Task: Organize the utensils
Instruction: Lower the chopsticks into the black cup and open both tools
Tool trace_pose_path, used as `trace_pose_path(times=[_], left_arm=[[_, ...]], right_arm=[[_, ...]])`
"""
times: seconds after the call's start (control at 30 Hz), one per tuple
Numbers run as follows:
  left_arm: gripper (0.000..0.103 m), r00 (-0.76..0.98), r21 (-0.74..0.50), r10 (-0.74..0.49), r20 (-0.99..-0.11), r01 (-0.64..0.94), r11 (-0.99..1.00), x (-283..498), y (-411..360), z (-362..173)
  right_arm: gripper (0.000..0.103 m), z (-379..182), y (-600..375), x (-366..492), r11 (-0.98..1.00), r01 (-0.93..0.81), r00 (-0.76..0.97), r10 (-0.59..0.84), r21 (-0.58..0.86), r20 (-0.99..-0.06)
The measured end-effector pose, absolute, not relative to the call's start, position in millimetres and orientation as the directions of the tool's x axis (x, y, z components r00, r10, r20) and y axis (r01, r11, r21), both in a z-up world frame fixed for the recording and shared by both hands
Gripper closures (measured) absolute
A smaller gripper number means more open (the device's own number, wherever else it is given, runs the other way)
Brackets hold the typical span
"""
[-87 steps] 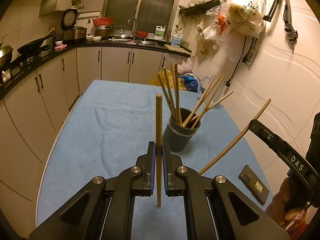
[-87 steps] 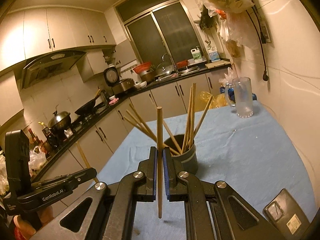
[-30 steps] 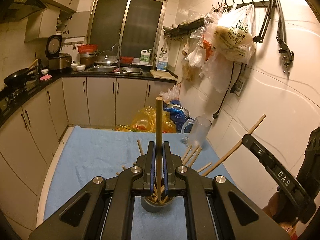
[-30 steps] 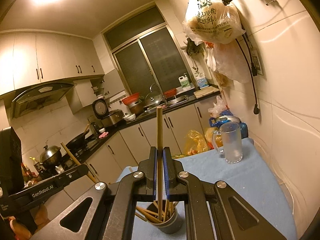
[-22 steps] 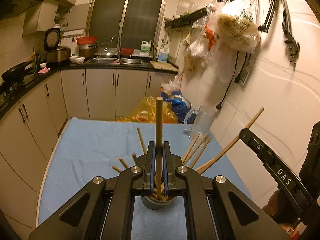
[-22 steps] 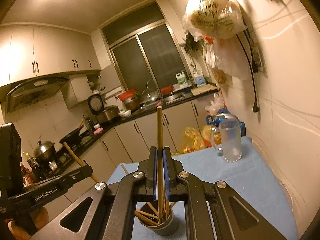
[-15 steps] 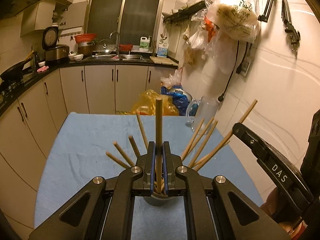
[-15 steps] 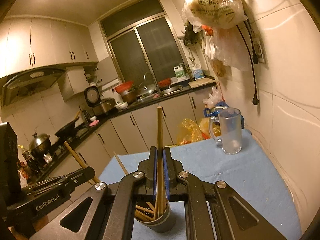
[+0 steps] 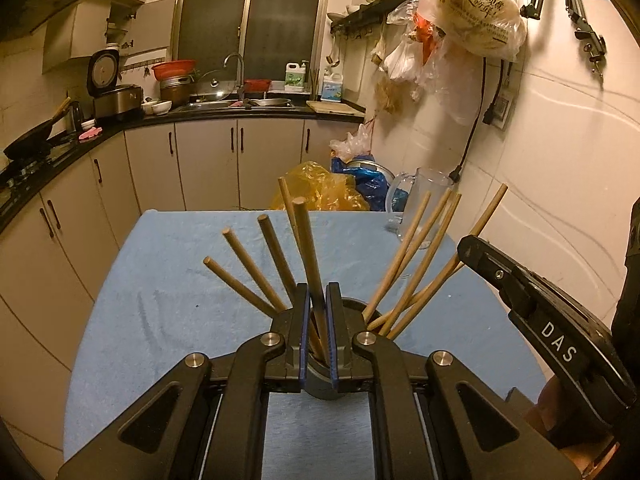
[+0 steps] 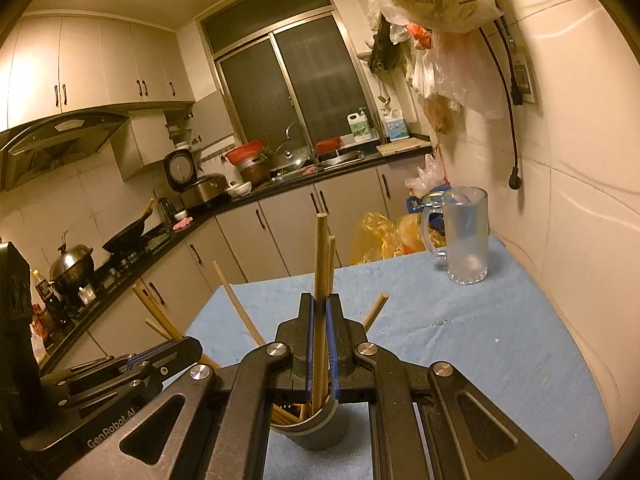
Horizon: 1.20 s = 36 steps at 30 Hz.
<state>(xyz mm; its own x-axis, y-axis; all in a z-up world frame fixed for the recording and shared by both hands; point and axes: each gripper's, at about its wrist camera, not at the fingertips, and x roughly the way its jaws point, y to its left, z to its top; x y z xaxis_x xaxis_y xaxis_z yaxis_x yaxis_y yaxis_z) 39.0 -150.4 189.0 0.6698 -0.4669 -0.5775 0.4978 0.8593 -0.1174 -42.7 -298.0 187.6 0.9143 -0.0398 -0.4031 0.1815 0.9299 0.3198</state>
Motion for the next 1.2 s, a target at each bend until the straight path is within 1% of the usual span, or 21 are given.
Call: trace_pose_path(times=[0.73, 1.2], left_arm=[[0.095, 0.673, -0.118, -0.449, -0.588, 0.477, 0.871, 51, -143, 177], [0.094, 0.673, -0.117, -0.445, -0.590, 0.475, 0.872, 53, -142, 176]], right_arm=[[0.096, 174, -295, -33, 0.930, 0.189, 0.899, -0.035, 0.315, -0.436], [0.096, 172, -301, -34, 0.919, 0.191, 0.894, -0.017, 0.346, -0.449]])
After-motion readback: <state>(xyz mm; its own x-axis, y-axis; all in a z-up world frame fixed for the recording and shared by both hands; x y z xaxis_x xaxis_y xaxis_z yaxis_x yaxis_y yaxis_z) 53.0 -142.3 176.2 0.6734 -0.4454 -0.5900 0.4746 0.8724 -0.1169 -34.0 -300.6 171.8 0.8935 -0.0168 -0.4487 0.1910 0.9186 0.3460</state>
